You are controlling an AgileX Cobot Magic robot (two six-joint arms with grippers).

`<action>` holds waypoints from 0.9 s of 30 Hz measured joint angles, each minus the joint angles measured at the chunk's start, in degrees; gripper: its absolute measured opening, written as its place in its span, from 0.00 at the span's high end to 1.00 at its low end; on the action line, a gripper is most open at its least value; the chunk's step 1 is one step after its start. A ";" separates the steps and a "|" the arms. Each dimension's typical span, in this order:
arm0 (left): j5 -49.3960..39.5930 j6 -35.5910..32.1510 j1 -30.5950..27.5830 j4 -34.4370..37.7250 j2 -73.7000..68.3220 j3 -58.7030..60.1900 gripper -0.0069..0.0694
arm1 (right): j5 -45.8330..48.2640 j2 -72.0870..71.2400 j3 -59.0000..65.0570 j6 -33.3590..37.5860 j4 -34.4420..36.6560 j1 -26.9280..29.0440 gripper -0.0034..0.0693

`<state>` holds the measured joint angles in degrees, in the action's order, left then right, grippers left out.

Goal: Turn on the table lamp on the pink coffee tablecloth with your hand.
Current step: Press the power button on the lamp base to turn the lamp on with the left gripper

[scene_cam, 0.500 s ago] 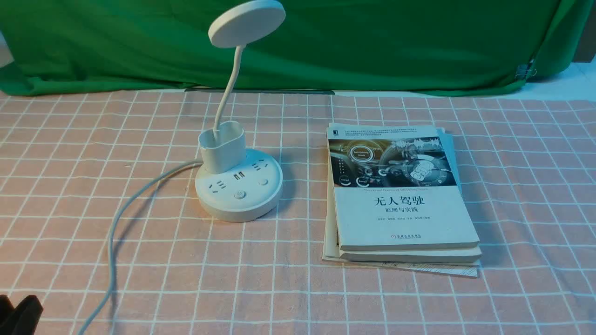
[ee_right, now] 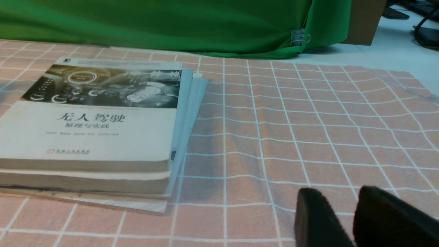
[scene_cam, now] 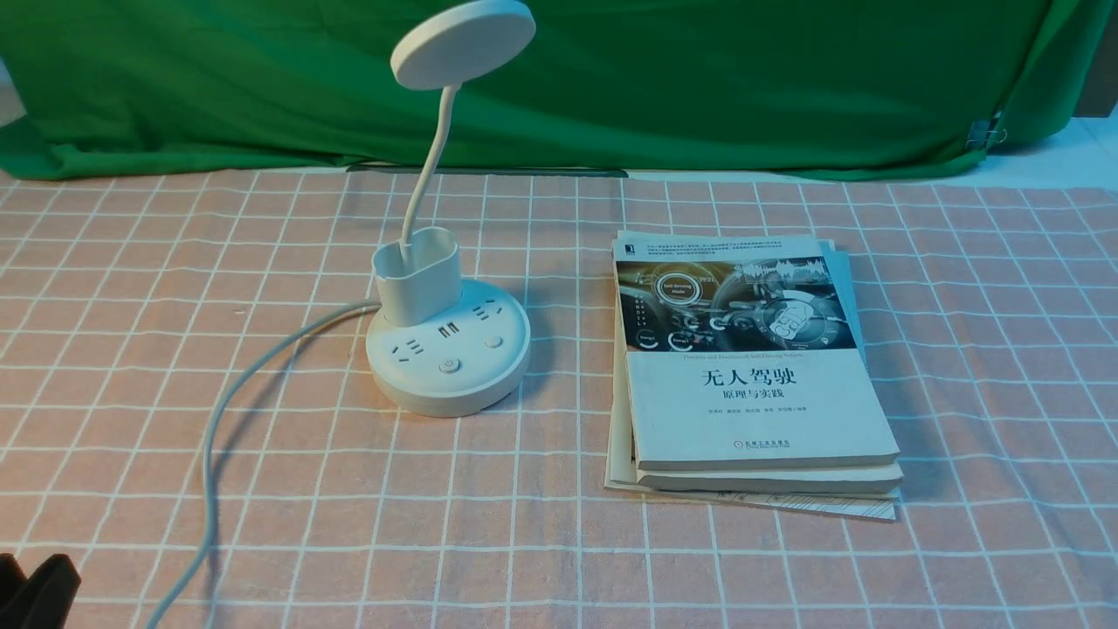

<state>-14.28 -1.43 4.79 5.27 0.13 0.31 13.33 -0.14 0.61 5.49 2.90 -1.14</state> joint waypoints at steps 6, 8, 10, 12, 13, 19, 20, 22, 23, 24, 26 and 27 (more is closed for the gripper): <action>0.00 -0.05 0.00 -0.48 0.00 0.00 0.59 | 0.00 0.00 0.00 0.00 0.00 0.00 0.62; 0.00 -0.05 0.00 -2.38 0.00 0.00 0.59 | 0.00 0.00 0.00 0.00 0.00 0.00 0.62; 0.00 -0.18 0.00 -5.27 0.00 0.00 0.59 | 0.00 0.00 0.00 0.00 0.00 0.00 0.62; 0.00 -0.38 0.00 -6.67 0.00 0.00 0.59 | 0.00 0.00 0.00 0.00 0.00 0.00 0.62; 0.00 -0.42 0.00 -7.11 0.00 0.00 0.59 | 0.00 0.00 0.00 0.00 0.00 0.00 0.62; 0.00 -0.49 0.00 -7.71 0.00 0.00 0.59 | 0.00 0.00 0.00 0.00 0.00 0.00 0.62; 0.43 -1.06 0.00 -8.16 0.00 0.00 0.59 | 0.00 0.00 0.00 0.00 0.00 0.00 0.62; 2.09 -1.76 0.00 -8.25 0.00 0.00 0.59 | 0.00 0.00 0.00 0.00 0.00 0.00 0.62; 3.03 -1.85 0.00 -8.06 0.00 0.00 0.59 | 0.00 0.00 0.00 0.00 0.00 0.00 0.62; 4.10 -1.93 0.00 -7.90 0.00 0.00 0.59 | 0.00 0.00 0.00 0.00 0.00 0.00 0.62; 10.91 -2.09 0.00 -6.55 0.00 0.00 0.59 | 0.00 0.00 0.00 0.00 0.00 0.00 0.62; 11.46 -2.09 0.00 -6.55 0.00 0.00 0.59 | 0.00 0.00 0.00 0.00 0.00 0.00 0.62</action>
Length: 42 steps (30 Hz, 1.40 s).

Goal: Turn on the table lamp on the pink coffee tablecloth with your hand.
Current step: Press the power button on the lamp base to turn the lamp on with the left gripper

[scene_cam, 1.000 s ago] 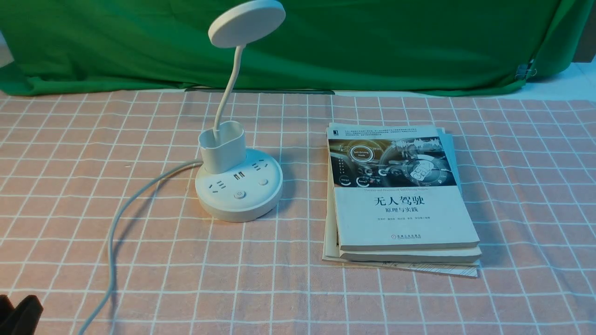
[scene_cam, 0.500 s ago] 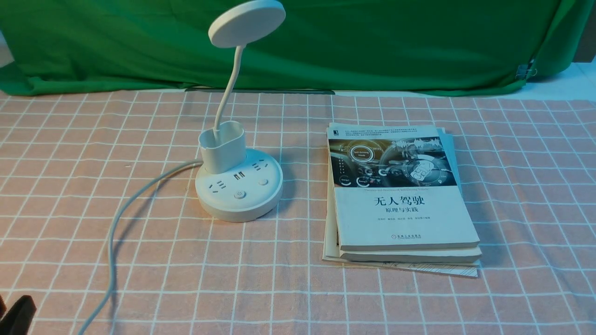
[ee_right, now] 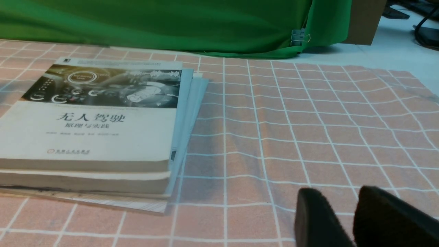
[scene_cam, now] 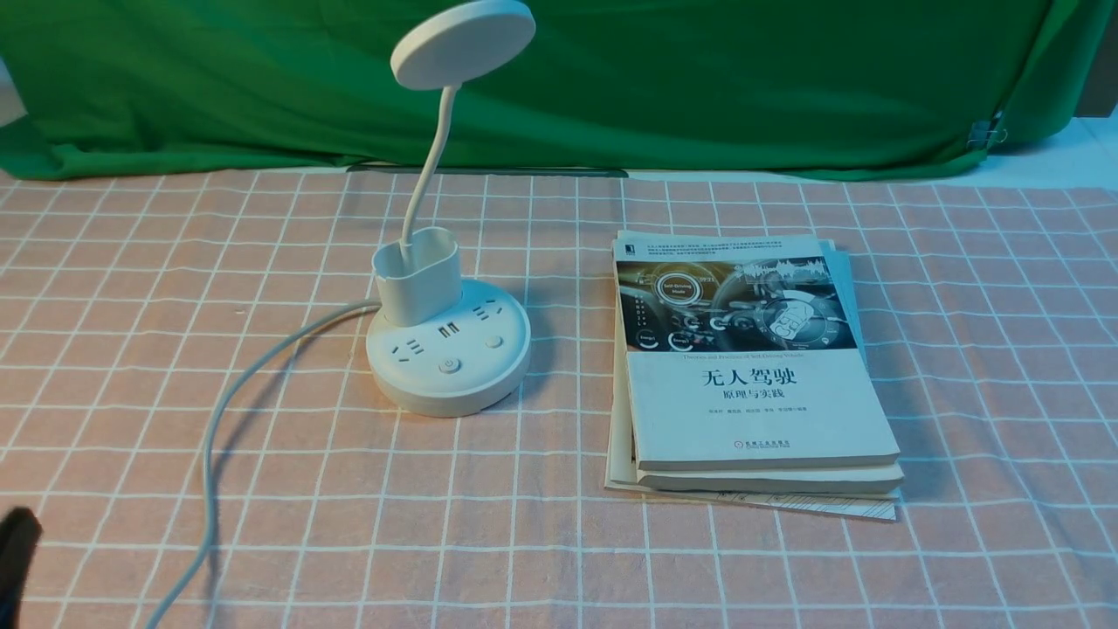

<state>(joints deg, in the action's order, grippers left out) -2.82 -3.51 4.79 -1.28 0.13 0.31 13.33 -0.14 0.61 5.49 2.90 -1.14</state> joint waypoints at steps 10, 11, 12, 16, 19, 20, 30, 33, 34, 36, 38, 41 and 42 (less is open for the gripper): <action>16.66 3.51 0.00 0.16 0.00 0.00 0.59 | 0.00 0.00 0.00 0.00 0.00 0.00 0.62; 16.66 3.51 0.00 0.16 0.00 0.00 0.59 | 0.00 0.00 0.00 0.00 0.00 0.00 0.62; 19.14 6.96 0.00 0.31 0.00 0.00 0.59 | 0.00 0.00 0.00 0.00 0.00 0.00 0.62; 37.32 21.04 0.00 0.70 0.00 0.00 0.59 | 0.00 0.00 0.00 0.00 0.00 0.00 0.62; 45.05 24.95 0.00 0.81 0.15 -1.94 0.59 | 0.00 0.00 0.00 0.00 0.00 0.00 0.62; 41.73 25.28 0.00 0.81 0.15 -4.34 0.59 | 0.00 0.00 0.00 0.00 0.00 0.00 0.62; -14.22 19.39 0.00 -0.97 -17.66 -30.08 0.59 | 0.00 0.00 0.00 0.00 0.00 0.00 0.62; -19.14 18.40 0.00 0.63 -27.76 -30.78 0.59 | 0.00 0.00 0.00 0.00 0.00 0.00 0.62; -19.13 18.34 0.00 1.98 -30.67 -30.86 0.59 | 0.00 0.00 0.00 0.00 0.00 0.00 0.62; -18.29 17.98 0.00 5.12 -36.03 -30.90 0.60 | 0.00 0.00 0.00 0.00 0.00 0.00 0.62; -16.85 14.02 0.00 12.11 -43.25 -31.31 0.64 | 0.00 0.00 0.00 0.00 0.00 0.00 0.62; -18.35 0.93 0.66 26.27 -53.70 -33.35 0.76 | 0.00 0.00 0.00 0.00 0.00 0.00 0.62; -18.63 -0.32 0.66 27.44 -53.70 -33.35 0.77 | 0.00 0.00 0.00 0.00 0.00 0.00 0.62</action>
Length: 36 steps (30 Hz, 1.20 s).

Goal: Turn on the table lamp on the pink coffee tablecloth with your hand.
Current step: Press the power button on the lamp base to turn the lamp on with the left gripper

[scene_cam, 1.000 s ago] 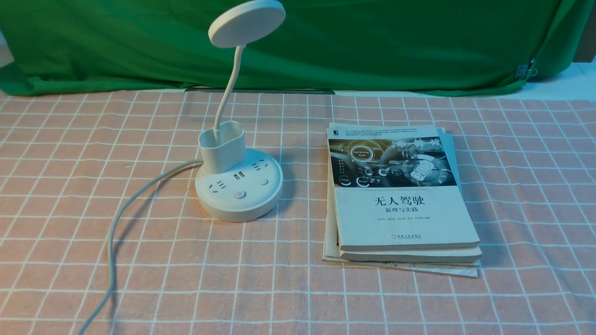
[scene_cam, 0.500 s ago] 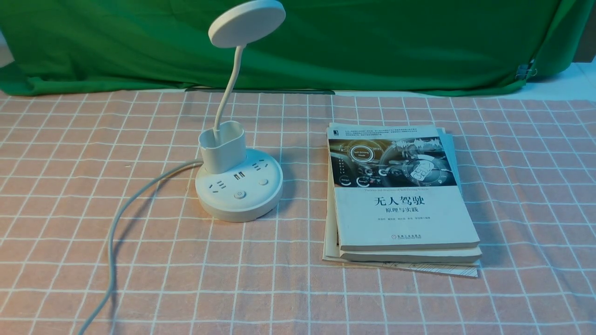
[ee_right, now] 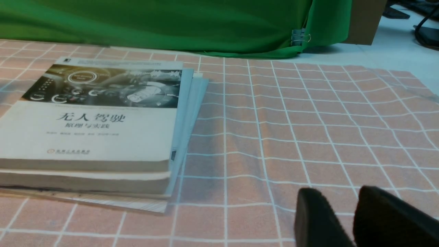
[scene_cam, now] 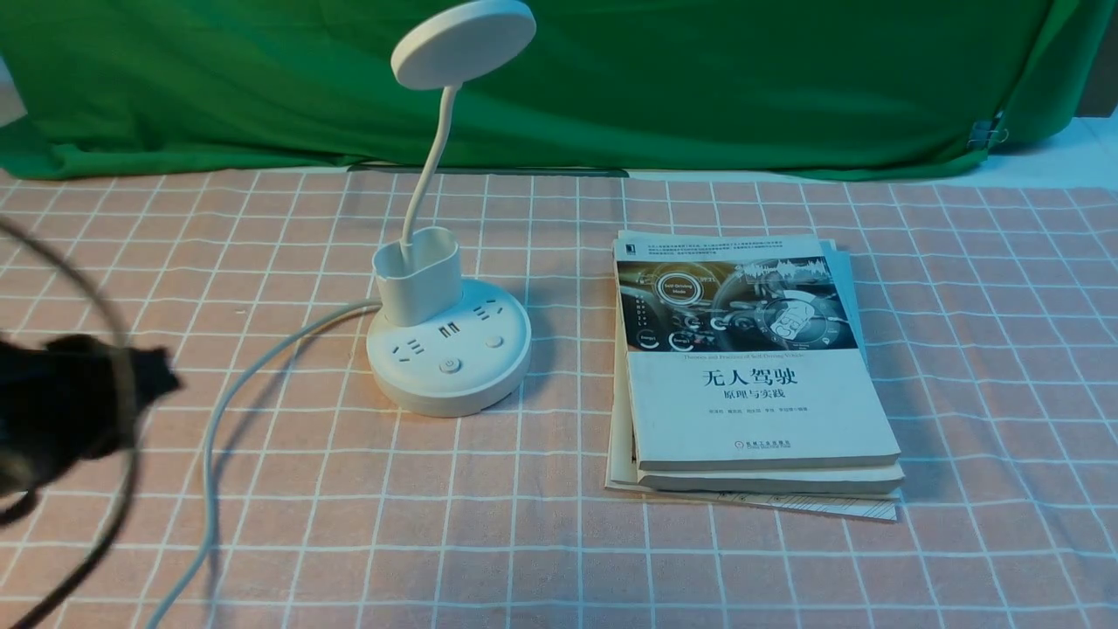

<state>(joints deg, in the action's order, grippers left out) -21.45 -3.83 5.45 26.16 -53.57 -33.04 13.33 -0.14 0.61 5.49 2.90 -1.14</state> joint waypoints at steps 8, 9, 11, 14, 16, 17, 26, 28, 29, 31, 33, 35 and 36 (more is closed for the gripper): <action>-5.89 -20.24 12.70 13.62 -30.17 -15.68 0.91 | 0.00 0.00 0.00 0.00 0.00 0.00 0.62; -6.00 -18.21 15.05 9.37 -34.10 -20.00 0.91 | 0.00 0.00 0.00 0.00 0.00 0.00 0.62; -6.15 -13.05 17.85 2.28 -40.91 -26.12 0.92 | 0.00 0.00 0.00 0.00 0.00 0.00 0.62; -6.36 -6.18 19.38 -7.21 -48.40 -34.43 0.92 | 0.00 0.00 0.00 0.00 0.00 0.00 0.62; -6.49 -3.52 19.43 -10.94 -52.58 -38.59 0.92 | 0.00 0.00 0.00 0.00 0.00 0.00 0.62; -6.71 -2.25 19.43 -12.92 -54.60 -41.05 0.92 | 0.00 0.00 0.00 0.00 0.00 0.00 0.62; -7.25 0.72 19.38 -16.52 -61.44 -48.86 0.92 | 0.00 0.00 0.00 0.00 0.00 0.00 0.62; -7.54 0.76 19.38 -16.47 -62.02 -48.90 0.92 | 0.00 0.00 0.00 0.00 0.00 0.00 0.62; -7.52 0.85 19.38 -16.42 -62.66 -48.98 0.91 | 0.00 0.00 0.00 0.00 0.00 0.00 0.62; -7.24 0.87 19.38 -16.42 -62.94 -49.12 0.91 | 0.00 0.00 0.00 0.00 0.00 0.00 0.62; -6.85 0.92 19.38 -16.42 -63.22 -49.24 0.91 | 0.00 0.00 0.00 0.00 0.00 0.00 0.62; -6.32 0.92 19.38 -16.03 -63.74 -49.68 0.91 | 0.00 0.00 0.00 0.00 0.00 0.00 0.62; -6.30 0.92 19.38 -16.03 -63.80 -49.68 0.91 | 0.00 0.00 0.00 0.00 0.00 0.00 0.62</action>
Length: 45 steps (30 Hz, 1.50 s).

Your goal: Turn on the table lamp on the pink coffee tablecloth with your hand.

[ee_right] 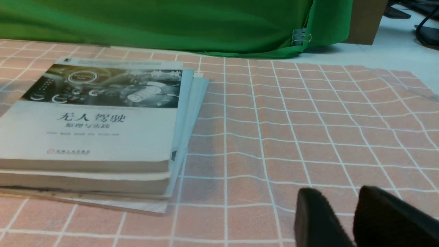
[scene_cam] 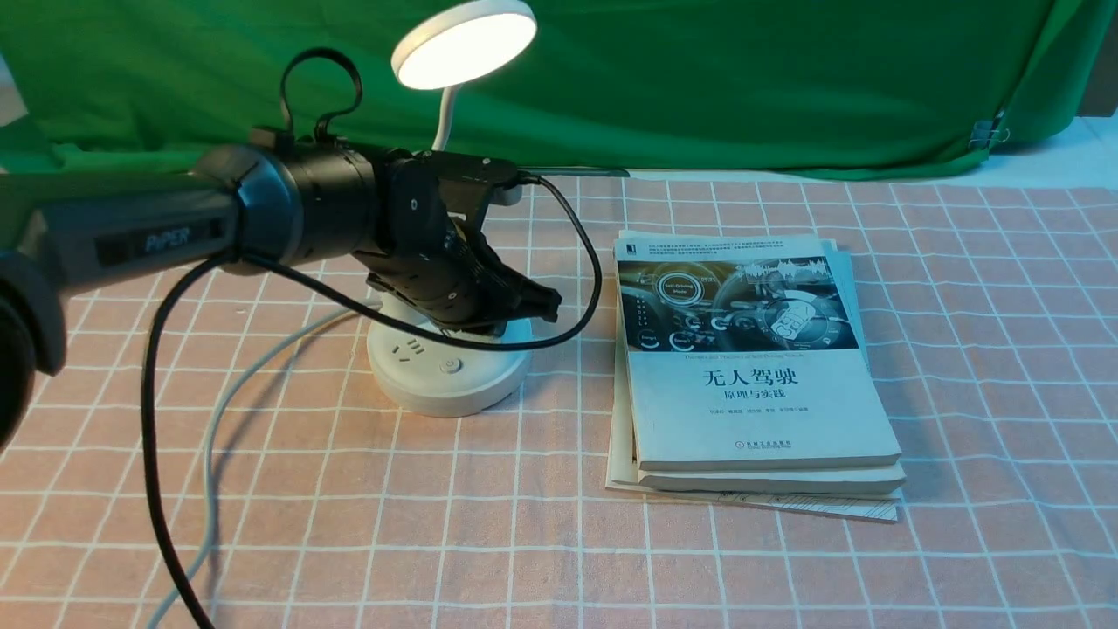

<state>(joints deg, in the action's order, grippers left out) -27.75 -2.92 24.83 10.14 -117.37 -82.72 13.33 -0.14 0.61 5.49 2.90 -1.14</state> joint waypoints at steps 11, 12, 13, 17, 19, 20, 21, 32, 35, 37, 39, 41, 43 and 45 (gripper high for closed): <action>-3.16 0.11 0.00 0.89 7.01 0.80 0.91 | 0.00 0.00 0.00 0.00 0.00 0.00 0.62; -3.88 0.11 0.00 1.06 8.08 1.26 0.91 | 0.00 0.00 0.00 0.00 0.00 0.00 0.62; -4.62 0.11 0.00 1.32 9.47 2.31 0.91 | 0.00 0.00 0.00 0.00 0.00 0.00 0.62; -4.86 -1.41 0.00 3.64 15.71 12.83 0.91 | 0.00 0.00 0.00 0.00 0.00 0.00 0.62; -3.45 -2.23 0.00 3.87 20.75 19.33 0.91 | 0.00 0.00 0.00 0.00 0.00 0.00 0.62; -3.04 -2.40 0.00 3.87 21.89 20.57 0.91 | 0.00 0.00 0.00 0.00 0.00 0.00 0.62; -2.46 -2.48 0.00 3.87 23.12 22.37 0.91 | 0.00 0.00 0.00 0.00 0.00 0.00 0.62; 14.60 -2.98 0.00 3.12 70.16 44.66 0.91 | 0.00 0.00 0.00 0.00 0.00 0.00 0.62; 19.77 -2.98 0.00 1.47 80.31 51.76 0.91 | 0.00 0.00 0.00 0.00 0.00 0.00 0.62; 20.71 -3.10 0.00 -0.35 86.51 57.27 0.91 | 0.00 0.00 0.00 0.00 0.00 0.00 0.62; 20.71 -3.10 0.00 -0.71 88.68 59.37 0.91 | 0.00 0.00 0.00 0.00 0.00 0.00 0.62; 20.71 -3.14 0.00 -1.09 93.09 63.76 0.91 | 0.00 0.00 0.00 0.00 0.00 0.00 0.62; 20.88 -3.16 0.00 -1.09 95.56 66.83 0.91 | 0.00 0.00 0.00 0.00 0.00 0.00 0.62; 20.95 -3.16 0.00 -1.09 96.76 69.52 0.91 | 0.00 0.00 0.00 0.00 0.00 0.00 0.62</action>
<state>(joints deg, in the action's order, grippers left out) -6.80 -6.07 24.83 9.05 -20.61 -13.20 13.33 -0.14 0.61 5.49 2.90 -1.14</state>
